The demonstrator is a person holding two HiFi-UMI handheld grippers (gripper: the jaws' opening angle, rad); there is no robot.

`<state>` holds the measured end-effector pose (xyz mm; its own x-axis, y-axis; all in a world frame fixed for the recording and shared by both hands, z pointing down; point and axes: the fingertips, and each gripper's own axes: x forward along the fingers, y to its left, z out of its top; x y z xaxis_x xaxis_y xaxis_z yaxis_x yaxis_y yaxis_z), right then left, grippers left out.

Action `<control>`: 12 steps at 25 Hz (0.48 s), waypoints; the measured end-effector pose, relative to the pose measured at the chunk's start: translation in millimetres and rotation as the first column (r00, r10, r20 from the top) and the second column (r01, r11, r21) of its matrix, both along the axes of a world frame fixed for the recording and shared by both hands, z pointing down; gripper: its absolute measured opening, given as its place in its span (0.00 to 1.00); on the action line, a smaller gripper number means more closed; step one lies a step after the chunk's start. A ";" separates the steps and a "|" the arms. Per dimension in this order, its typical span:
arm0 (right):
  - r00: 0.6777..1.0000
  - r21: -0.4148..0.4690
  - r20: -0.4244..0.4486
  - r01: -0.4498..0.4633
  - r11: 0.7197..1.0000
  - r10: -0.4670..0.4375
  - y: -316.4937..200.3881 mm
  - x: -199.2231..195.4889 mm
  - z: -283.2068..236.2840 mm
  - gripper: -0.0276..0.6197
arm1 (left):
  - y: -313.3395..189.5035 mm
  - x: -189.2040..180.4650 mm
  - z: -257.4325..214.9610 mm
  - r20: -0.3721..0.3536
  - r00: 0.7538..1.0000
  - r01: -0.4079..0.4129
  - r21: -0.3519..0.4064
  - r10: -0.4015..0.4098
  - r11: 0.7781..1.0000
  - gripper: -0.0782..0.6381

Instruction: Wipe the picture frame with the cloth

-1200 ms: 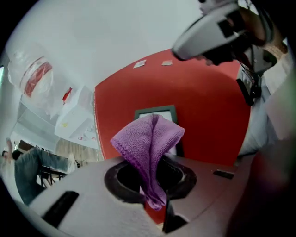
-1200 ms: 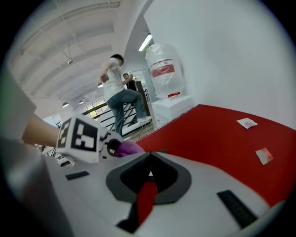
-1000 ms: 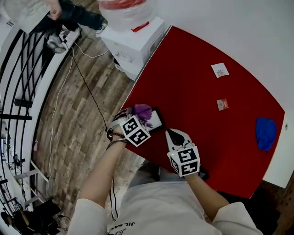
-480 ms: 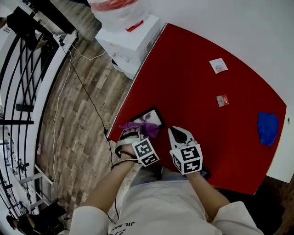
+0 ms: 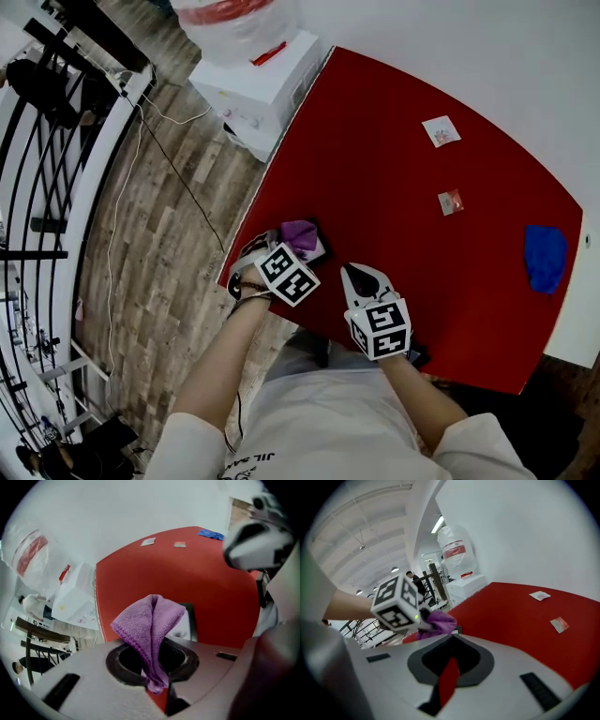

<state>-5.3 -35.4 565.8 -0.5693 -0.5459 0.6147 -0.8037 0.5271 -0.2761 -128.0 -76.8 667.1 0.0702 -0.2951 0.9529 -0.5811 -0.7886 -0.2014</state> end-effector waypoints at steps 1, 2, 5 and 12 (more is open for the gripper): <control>1.000 -0.003 -0.001 0.001 1.000 -0.001 2.1 0.4 0.5 0.05 | -15.6 -2.8 -3.6 -0.001 1.000 0.017 -0.003 -0.017 1.000 0.20; 1.000 -0.006 -0.001 0.001 1.000 -0.001 3.9 1.0 1.0 0.05 | -29.3 -4.7 -6.4 0.003 1.000 0.025 -0.005 -0.025 1.000 0.20; 1.000 -0.013 0.001 -0.002 1.000 0.002 8.0 4.7 3.8 0.05 | -51.2 -4.9 -5.6 0.033 0.999 0.015 -0.009 -0.015 1.000 0.20; 1.000 -0.026 0.007 -0.021 0.999 0.021 5.2 16.1 10.4 0.05 | 0.1 28.9 14.4 0.060 0.996 -0.057 -0.040 0.059 0.998 0.20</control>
